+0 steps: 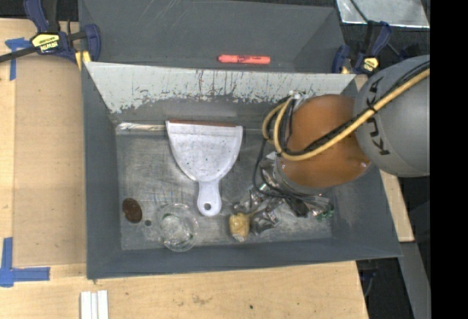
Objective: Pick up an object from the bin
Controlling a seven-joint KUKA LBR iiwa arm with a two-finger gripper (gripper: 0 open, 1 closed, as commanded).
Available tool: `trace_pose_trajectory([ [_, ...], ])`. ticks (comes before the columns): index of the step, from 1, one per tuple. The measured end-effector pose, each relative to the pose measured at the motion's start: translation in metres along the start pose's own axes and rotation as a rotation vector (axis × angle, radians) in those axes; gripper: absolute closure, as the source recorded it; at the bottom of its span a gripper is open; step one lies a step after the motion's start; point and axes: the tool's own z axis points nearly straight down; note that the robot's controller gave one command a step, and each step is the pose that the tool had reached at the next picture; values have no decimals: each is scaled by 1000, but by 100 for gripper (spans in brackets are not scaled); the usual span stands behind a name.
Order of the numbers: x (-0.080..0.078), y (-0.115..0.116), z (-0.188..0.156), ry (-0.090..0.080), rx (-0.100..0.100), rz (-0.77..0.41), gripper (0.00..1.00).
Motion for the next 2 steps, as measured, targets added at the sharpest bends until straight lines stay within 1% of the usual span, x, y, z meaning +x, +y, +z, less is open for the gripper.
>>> trace_pose_trajectory([
  [1, -1, 0, -18, -3, 2, 0, 100],
  [2, -1, 0, -36, -3, 1, 1, 100],
])
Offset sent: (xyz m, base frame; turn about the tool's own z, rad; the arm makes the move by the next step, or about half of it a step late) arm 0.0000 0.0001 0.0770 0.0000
